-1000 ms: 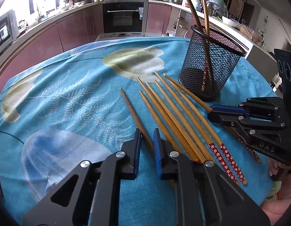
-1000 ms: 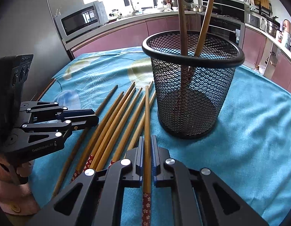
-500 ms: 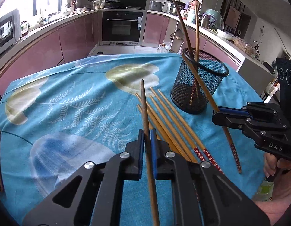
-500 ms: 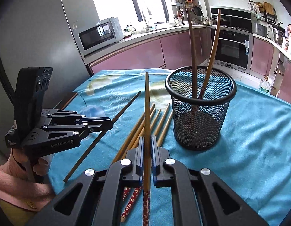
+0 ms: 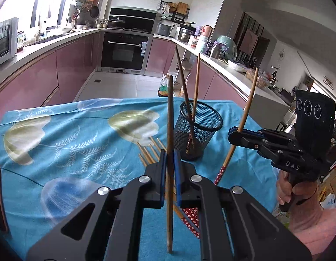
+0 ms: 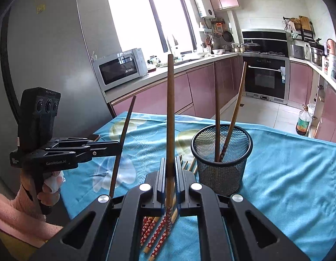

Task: Organize utensils
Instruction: 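Lift the chopstick with the right gripper and drop it into the mesh cup, then open the right gripper over the cup and withdraw it, then lower the right gripper onto a red-tipped chopstick and close it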

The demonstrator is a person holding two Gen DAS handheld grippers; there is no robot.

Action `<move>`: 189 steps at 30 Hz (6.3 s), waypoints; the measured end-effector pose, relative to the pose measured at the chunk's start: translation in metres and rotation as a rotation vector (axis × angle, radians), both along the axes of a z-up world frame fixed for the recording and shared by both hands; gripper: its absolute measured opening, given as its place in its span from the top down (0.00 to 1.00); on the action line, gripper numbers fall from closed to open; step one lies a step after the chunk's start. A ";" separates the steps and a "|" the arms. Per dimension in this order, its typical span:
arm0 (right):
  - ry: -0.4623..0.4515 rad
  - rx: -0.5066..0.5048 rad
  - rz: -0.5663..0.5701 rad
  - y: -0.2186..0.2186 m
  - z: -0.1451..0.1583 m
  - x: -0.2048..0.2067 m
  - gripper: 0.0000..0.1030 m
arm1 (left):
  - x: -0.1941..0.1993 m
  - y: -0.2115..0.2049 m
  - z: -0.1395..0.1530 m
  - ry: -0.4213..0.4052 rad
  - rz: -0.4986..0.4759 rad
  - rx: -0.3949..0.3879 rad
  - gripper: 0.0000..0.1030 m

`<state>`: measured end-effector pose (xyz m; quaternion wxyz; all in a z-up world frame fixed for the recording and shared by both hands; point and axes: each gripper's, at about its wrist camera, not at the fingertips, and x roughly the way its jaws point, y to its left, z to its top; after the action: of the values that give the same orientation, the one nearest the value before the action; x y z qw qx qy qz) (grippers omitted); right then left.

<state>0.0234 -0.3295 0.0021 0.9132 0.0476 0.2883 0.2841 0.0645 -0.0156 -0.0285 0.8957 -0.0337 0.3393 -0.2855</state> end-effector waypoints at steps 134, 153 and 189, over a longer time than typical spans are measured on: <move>0.256 -0.168 -0.055 0.031 -0.089 0.023 0.70 | 0.019 -0.036 -0.102 0.166 0.062 0.195 0.49; 0.259 -0.213 -0.052 0.039 -0.094 0.027 0.73 | 0.026 -0.041 -0.104 0.141 0.045 0.239 0.67; 0.296 -0.151 -0.053 0.043 -0.094 0.046 0.94 | 0.039 -0.031 -0.106 0.184 0.094 0.220 0.92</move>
<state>0.0696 -0.2870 -0.0924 0.8688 0.0278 0.4389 0.2275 0.1037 -0.0466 -0.1344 0.8715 0.0228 0.4472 -0.1999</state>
